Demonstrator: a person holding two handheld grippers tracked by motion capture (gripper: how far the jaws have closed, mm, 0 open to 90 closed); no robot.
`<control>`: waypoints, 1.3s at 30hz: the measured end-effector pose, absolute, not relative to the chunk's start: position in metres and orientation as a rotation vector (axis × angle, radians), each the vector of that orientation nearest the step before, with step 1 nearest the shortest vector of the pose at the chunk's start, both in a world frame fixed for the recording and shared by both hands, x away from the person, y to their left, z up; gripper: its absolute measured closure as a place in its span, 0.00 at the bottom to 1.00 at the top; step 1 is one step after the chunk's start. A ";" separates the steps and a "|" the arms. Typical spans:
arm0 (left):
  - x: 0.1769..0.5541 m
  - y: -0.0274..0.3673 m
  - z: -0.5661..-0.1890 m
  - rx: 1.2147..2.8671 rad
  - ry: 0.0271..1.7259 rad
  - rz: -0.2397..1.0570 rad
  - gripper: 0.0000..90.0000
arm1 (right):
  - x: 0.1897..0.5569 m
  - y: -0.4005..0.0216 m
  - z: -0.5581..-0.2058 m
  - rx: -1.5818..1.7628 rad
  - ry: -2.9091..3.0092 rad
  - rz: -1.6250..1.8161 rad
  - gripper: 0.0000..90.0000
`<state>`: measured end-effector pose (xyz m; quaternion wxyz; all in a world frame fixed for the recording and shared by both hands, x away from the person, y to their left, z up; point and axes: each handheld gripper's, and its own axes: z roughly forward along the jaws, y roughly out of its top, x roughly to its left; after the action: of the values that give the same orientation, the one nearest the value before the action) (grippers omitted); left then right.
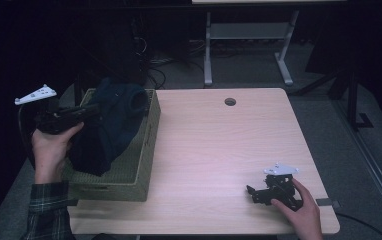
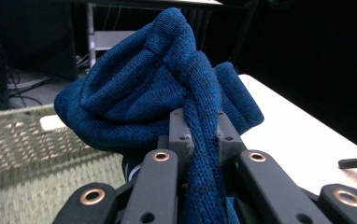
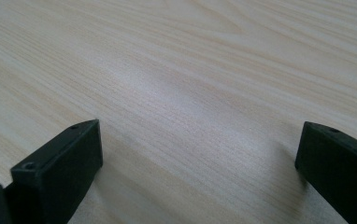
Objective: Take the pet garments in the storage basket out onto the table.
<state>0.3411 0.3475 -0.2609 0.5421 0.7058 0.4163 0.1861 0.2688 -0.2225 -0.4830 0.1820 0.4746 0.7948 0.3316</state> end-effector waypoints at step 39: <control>0.365 0.232 -0.202 1.733 0.664 0.306 0.90 | 0.269 -0.223 -0.483 1.340 2.244 0.935 0.00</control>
<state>0.3650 0.2321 -0.2018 0.5893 0.7444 0.2852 0.1314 0.2688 -0.2226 -0.4829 0.1819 0.4746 0.7949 0.3313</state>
